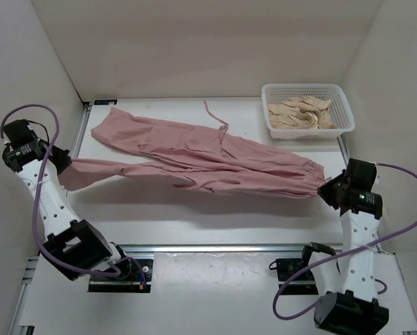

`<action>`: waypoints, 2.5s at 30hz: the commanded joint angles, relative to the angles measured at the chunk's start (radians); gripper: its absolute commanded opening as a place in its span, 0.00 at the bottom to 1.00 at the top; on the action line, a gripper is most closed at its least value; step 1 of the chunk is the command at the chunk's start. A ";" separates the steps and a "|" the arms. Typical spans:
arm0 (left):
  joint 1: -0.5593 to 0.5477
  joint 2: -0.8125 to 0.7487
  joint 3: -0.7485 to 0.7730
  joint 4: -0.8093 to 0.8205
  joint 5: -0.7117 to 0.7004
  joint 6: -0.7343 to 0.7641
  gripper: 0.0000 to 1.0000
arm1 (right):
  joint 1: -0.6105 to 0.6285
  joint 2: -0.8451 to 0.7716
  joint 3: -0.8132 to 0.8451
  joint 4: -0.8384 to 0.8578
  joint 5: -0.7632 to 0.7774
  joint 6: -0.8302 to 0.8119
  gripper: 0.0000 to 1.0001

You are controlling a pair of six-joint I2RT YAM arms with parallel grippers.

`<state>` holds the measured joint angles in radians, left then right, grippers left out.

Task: Fold and stack the trousers
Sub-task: Fold the trousers

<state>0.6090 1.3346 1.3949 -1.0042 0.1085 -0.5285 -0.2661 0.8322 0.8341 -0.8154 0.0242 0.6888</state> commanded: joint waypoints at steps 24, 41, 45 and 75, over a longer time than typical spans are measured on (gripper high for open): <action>-0.221 0.239 0.412 0.021 -0.150 0.050 0.10 | 0.010 -0.033 0.135 -0.137 0.270 0.015 0.00; -0.364 0.897 1.032 0.001 -0.240 -0.022 0.10 | 0.010 0.378 0.213 0.104 0.256 0.008 0.00; -0.364 0.951 1.139 0.001 -0.231 -0.031 0.10 | 0.010 0.479 0.255 0.128 0.281 0.017 0.00; -0.347 0.779 0.867 0.205 -0.092 0.002 1.00 | 0.033 0.500 0.195 0.068 0.106 0.023 1.00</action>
<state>0.2214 2.2986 2.3375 -0.8238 0.0513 -0.5735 -0.2409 1.3735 1.1004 -0.6872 0.2047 0.7162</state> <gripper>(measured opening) 0.992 0.996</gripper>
